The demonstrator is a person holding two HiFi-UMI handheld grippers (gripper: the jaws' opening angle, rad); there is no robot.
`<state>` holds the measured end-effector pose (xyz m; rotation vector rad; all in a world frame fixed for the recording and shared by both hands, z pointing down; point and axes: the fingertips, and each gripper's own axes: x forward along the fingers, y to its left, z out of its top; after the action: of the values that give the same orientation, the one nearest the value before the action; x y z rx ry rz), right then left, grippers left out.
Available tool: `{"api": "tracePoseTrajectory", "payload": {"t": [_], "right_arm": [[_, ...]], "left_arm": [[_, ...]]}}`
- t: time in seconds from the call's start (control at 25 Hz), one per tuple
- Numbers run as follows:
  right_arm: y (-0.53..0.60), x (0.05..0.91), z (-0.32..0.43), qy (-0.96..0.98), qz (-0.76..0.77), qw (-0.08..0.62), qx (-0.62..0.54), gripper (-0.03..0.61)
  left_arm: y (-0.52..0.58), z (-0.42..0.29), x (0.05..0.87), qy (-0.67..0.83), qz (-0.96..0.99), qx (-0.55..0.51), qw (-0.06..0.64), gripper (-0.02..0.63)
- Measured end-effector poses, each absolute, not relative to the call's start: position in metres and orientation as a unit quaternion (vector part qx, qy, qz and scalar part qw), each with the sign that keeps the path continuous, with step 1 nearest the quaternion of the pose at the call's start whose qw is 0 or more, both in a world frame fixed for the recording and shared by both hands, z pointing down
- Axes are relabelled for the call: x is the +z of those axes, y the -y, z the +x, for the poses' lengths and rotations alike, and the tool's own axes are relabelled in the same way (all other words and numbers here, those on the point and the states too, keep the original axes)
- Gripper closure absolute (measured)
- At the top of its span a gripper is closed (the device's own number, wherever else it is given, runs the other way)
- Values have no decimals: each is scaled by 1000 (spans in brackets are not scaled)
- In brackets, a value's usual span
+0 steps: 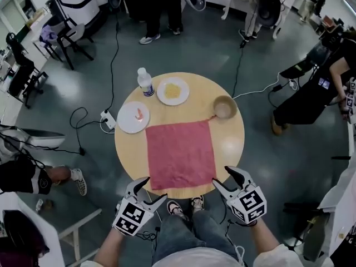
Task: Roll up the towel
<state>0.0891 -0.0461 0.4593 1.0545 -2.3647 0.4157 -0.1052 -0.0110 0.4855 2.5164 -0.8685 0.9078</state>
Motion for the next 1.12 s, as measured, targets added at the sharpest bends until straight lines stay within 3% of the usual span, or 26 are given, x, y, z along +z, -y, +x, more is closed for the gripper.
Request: {"api": "tracePoseTrajectory", "payload": {"t": [0.24, 0.52, 0.8, 1.12], "right_arm": [[23, 507, 78, 896, 277, 317, 139, 379], [4, 551, 85, 890, 183, 404, 103, 400], [5, 570, 92, 877, 137, 454, 73, 434], [3, 584, 91, 869, 115, 477, 63, 456]], "left_arm": [[-22, -109, 531, 236, 875, 393, 156, 345], [-27, -113, 561, 201, 873, 423, 135, 356], [-21, -111, 577, 162, 870, 453, 104, 356], [-20, -117, 587, 147, 868, 465, 93, 406]]}}
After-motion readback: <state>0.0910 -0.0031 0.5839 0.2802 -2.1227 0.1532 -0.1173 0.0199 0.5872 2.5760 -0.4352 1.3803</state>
